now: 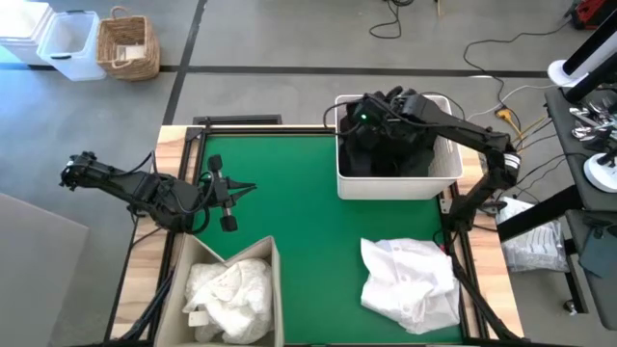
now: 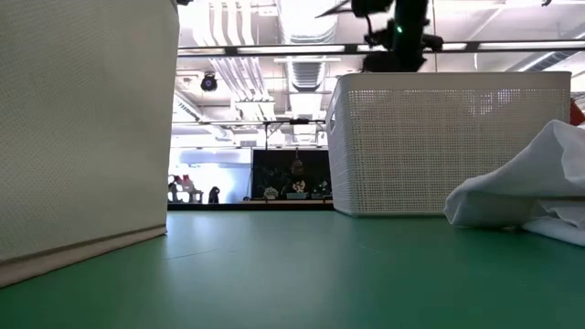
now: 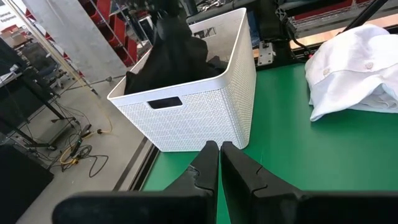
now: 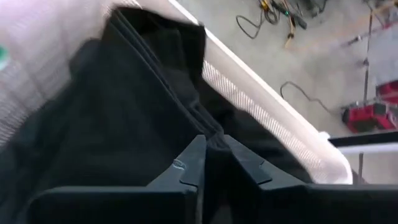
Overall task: Sort clothes
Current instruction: Put the black shirt into the top right white bin
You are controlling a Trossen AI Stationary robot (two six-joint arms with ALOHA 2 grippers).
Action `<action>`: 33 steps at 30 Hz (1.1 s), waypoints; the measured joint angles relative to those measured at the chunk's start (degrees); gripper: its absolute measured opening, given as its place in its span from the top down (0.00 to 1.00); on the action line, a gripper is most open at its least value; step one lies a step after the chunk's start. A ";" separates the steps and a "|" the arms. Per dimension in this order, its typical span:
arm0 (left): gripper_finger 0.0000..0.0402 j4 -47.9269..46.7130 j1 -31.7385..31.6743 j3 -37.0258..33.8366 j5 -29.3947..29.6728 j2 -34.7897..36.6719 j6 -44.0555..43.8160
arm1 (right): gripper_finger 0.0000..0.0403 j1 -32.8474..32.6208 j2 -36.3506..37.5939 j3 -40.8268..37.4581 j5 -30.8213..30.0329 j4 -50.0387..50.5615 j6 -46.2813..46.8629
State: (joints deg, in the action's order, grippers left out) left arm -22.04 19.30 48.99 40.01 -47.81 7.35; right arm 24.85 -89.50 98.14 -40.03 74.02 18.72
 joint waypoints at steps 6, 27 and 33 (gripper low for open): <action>1.00 0.00 -0.01 0.00 0.00 0.00 0.00 | 0.75 2.31 5.25 -12.43 0.20 -7.70 0.89; 1.00 -0.02 -0.01 0.00 0.00 0.00 0.00 | 0.61 4.82 22.73 -19.79 4.13 -11.70 2.45; 1.00 0.02 -0.01 0.00 0.00 0.00 0.00 | 0.91 4.82 22.09 -24.37 4.31 -11.73 0.94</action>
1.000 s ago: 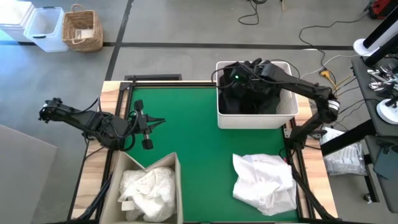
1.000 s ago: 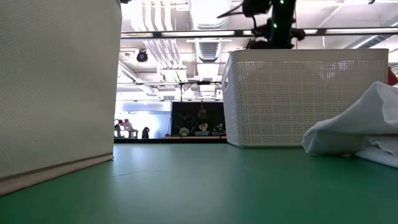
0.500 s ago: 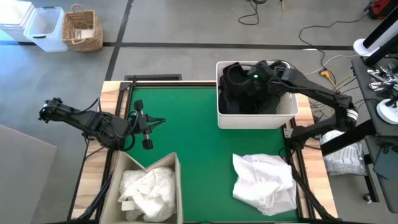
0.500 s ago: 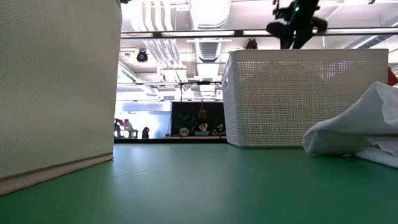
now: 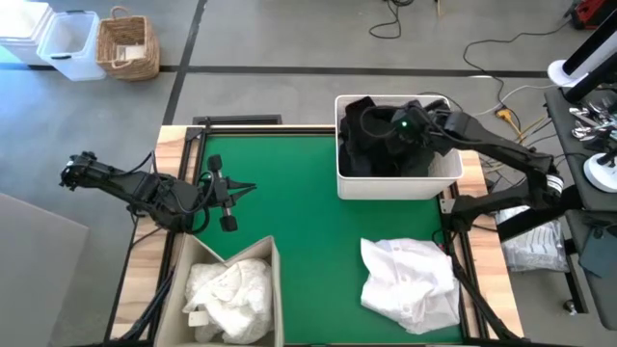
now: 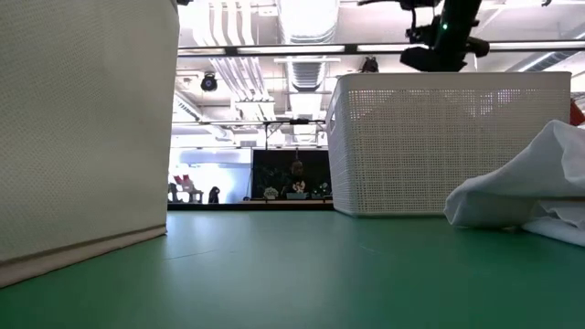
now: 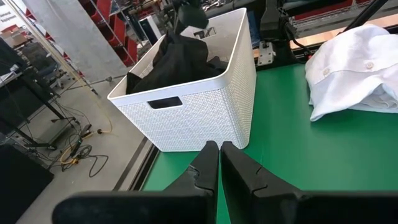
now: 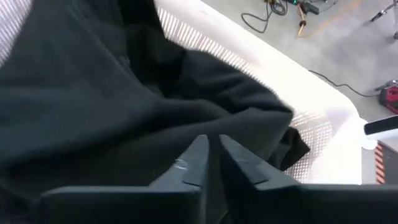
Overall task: Sort clothes
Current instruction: Put the black shirt into the top right white bin, then put the white polo shirt into the bottom left white bin
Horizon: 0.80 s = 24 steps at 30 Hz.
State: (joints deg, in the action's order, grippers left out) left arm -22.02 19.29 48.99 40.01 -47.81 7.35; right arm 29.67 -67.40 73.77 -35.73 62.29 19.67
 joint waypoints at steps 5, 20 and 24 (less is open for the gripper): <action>1.00 0.00 0.00 0.00 0.01 0.00 0.00 | 0.96 0.00 -0.06 -3.21 0.49 -2.14 0.23; 1.00 0.09 0.00 0.00 0.02 0.00 0.00 | 0.97 -0.14 1.06 -5.71 10.46 -6.39 -0.05; 1.00 0.11 0.00 0.00 0.02 0.00 0.00 | 0.97 -0.46 2.86 -1.45 10.47 -5.19 -0.31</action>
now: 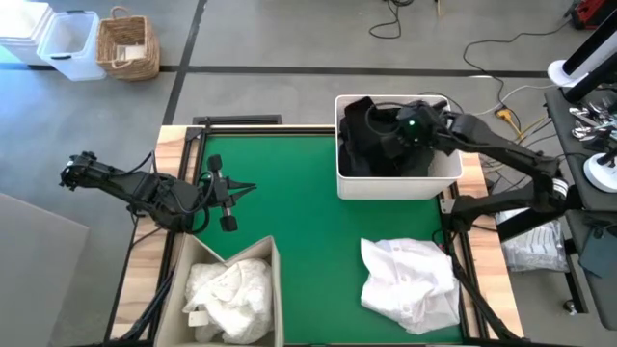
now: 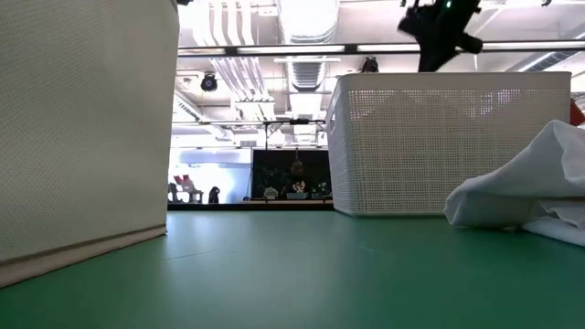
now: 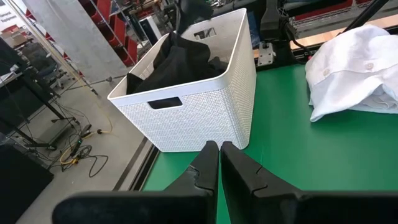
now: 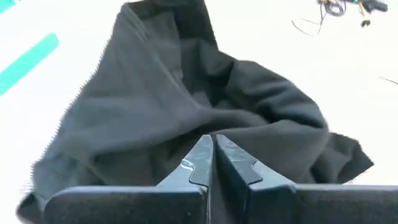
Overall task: Sort clothes
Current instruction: Put the white polo shirt into the bottom left white bin
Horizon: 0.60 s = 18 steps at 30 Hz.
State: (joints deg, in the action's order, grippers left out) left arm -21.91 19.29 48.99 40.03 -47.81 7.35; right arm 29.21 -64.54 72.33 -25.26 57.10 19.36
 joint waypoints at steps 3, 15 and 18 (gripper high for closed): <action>1.00 0.00 0.00 0.00 0.00 0.00 0.00 | 0.97 -0.76 0.92 2.45 3.88 1.42 -0.91; 1.00 5.66 0.00 0.00 -0.02 -0.02 0.55 | 0.97 -16.07 3.08 4.27 28.42 6.46 -7.83; 1.00 6.05 0.00 0.00 -0.04 -0.02 0.57 | 0.97 -21.79 3.14 4.14 29.37 10.91 -7.89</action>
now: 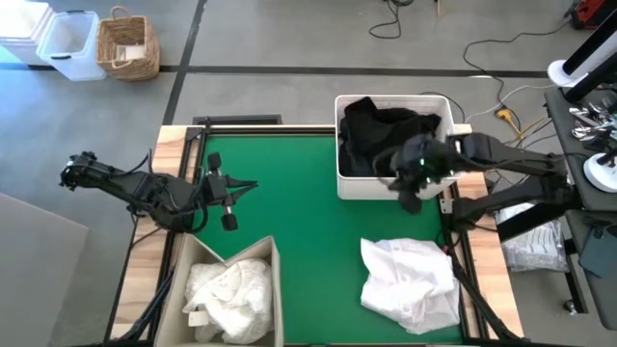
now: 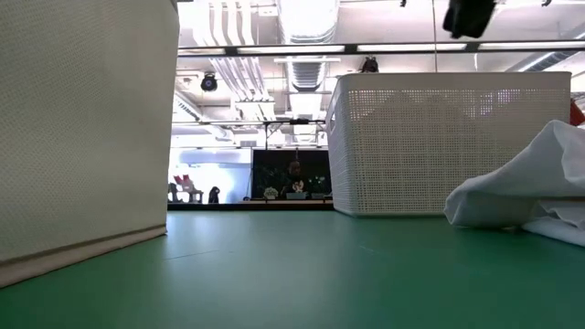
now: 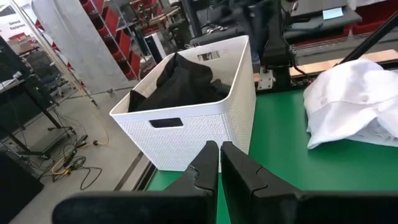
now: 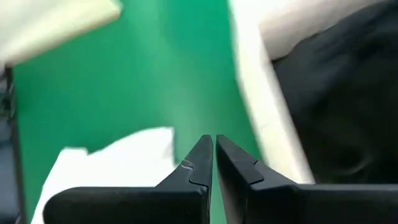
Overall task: Sort clothes
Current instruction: Put the white polo shirt into the bottom left white bin
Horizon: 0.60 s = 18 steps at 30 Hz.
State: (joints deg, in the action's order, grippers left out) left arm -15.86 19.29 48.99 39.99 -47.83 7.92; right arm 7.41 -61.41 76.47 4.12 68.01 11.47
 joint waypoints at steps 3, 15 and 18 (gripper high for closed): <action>1.00 0.32 0.00 0.00 0.00 -0.17 0.04 | 0.97 -5.08 -0.26 -0.60 0.03 2.64 3.16; 1.00 4.54 0.00 0.00 -0.03 -3.68 3.96 | 0.97 -22.59 -3.04 -3.59 1.27 3.22 17.38; 1.00 5.84 0.00 -0.02 -0.04 -4.46 5.24 | 0.97 -25.22 -4.75 -5.16 1.33 2.52 18.52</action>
State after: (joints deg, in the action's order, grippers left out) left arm -10.02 19.29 48.97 39.94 -52.29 13.16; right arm -17.81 -66.15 71.31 5.44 70.53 29.99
